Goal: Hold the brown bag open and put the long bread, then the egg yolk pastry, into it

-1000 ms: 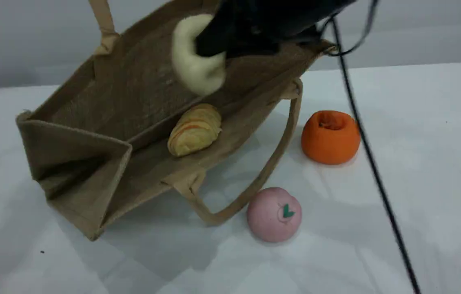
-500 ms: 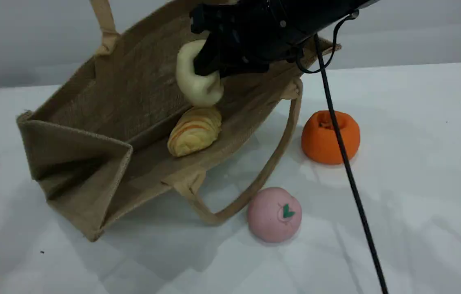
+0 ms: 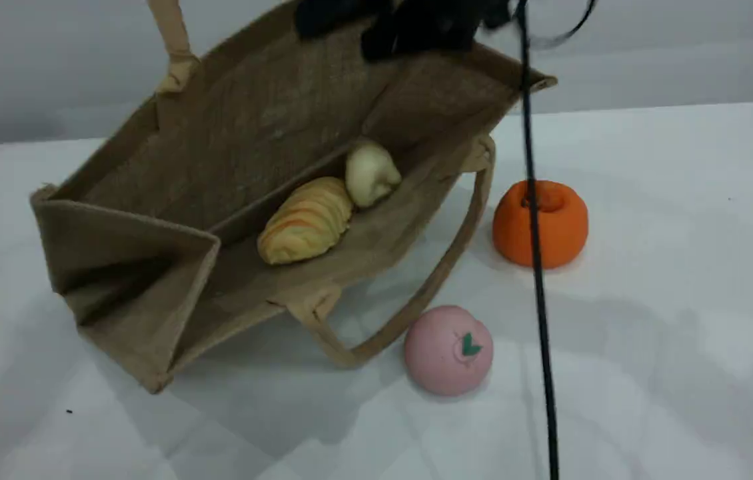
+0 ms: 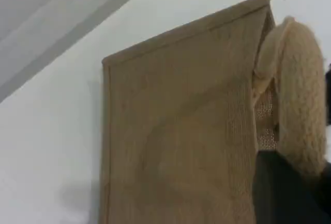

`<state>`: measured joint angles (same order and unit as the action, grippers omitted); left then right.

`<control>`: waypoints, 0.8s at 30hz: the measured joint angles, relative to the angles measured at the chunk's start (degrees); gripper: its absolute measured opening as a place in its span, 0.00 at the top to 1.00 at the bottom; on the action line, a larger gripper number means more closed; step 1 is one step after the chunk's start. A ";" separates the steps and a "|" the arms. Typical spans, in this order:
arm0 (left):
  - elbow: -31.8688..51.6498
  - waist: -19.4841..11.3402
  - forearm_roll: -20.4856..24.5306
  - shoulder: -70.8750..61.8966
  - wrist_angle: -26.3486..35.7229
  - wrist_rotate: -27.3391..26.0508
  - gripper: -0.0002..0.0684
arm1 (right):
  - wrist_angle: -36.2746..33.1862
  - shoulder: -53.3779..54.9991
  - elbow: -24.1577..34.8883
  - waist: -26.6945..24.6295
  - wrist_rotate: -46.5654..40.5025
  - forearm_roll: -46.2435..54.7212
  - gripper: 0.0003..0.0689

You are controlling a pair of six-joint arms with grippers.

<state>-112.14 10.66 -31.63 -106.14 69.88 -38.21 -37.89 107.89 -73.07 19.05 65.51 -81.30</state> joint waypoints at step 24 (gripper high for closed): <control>0.12 11.74 0.16 -13.11 -1.66 1.64 0.86 | -13.04 -34.61 0.05 -15.83 -29.53 37.03 0.31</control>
<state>-112.03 22.40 -31.47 -119.24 68.22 -36.58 -50.93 73.29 -73.02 3.22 35.98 -44.27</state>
